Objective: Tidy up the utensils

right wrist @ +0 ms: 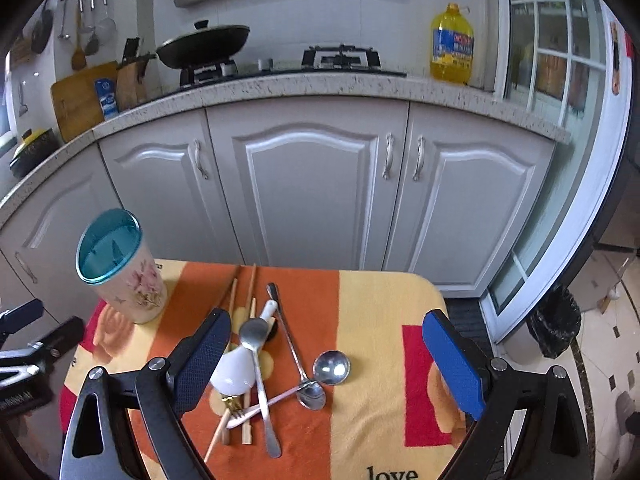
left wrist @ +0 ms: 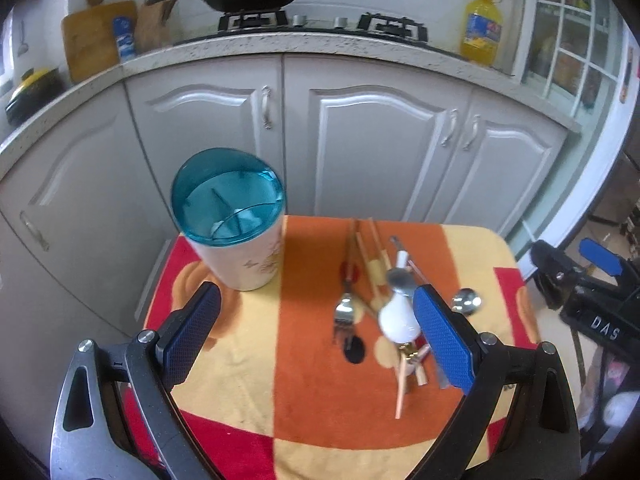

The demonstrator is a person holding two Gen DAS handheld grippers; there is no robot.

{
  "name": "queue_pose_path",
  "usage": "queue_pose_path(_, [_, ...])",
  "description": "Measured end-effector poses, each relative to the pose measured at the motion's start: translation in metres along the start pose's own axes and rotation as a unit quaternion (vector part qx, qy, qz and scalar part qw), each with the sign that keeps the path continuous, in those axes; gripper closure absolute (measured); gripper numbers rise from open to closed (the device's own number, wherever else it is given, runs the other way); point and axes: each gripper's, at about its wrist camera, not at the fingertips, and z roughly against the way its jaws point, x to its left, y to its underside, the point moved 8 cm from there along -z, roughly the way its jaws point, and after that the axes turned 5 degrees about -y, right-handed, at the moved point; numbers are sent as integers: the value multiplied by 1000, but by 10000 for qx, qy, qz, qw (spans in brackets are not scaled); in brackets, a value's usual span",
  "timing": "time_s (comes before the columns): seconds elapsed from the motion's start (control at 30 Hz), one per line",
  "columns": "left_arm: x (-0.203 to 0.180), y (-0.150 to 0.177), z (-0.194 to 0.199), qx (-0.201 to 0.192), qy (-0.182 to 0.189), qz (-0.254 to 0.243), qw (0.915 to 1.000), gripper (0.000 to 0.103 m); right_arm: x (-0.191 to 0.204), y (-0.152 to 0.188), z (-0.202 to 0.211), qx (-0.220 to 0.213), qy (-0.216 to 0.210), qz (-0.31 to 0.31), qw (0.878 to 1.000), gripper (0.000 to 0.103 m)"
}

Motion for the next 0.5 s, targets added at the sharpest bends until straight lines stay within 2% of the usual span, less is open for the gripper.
queue_pose_path(0.17, [-12, -2, 10, -75, 29, -68, 9999, 6, 8, -2, 10, -88, 32, 8, 10000, 7])
queue_pose_path(0.5, [-8, -8, 15, -152, -100, 55, 9998, 6, 16, -4, 18, -122, 8, 69, 9999, 7])
